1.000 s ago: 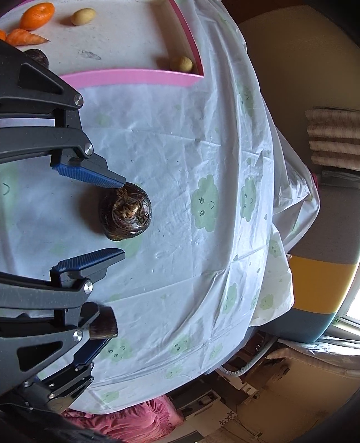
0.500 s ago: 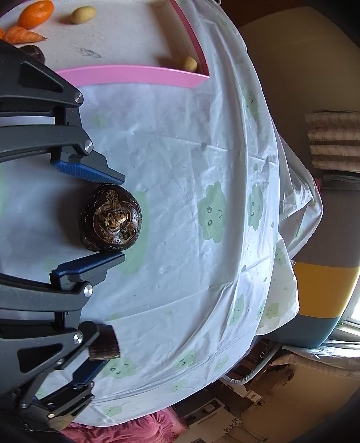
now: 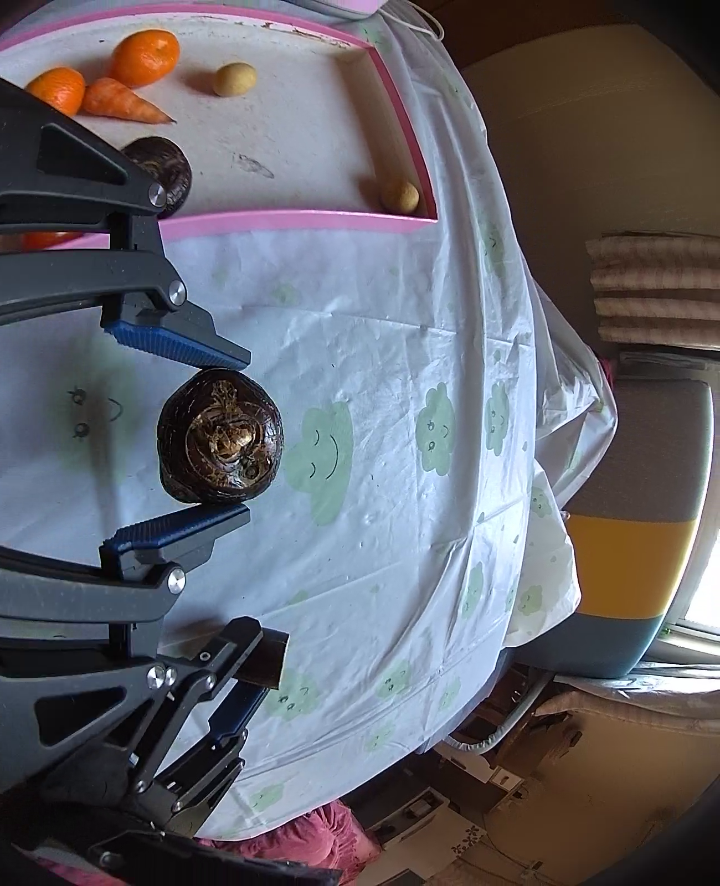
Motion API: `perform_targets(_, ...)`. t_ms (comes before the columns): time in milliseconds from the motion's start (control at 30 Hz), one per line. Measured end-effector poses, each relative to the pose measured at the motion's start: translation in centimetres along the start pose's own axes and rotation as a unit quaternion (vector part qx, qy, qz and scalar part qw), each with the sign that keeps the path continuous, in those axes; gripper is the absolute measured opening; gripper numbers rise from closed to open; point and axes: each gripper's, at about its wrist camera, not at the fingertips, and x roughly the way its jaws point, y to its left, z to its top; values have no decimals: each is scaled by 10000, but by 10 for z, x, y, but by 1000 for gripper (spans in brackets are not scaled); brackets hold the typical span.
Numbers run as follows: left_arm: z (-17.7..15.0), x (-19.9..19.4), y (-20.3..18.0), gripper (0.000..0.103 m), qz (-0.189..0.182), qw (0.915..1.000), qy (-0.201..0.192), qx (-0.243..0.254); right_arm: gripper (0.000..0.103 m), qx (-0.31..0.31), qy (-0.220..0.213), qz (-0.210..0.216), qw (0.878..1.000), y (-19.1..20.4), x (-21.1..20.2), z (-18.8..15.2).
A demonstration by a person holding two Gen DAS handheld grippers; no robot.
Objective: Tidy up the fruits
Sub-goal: 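Carry the dark round fruit into the tray and open the left tool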
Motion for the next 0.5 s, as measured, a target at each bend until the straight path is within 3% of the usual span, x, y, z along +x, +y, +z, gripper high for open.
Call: perform_targets(500,-21,-54,39,49,163,9983,-486,-292,37,-157,100,10,9998,19,-14,-18)
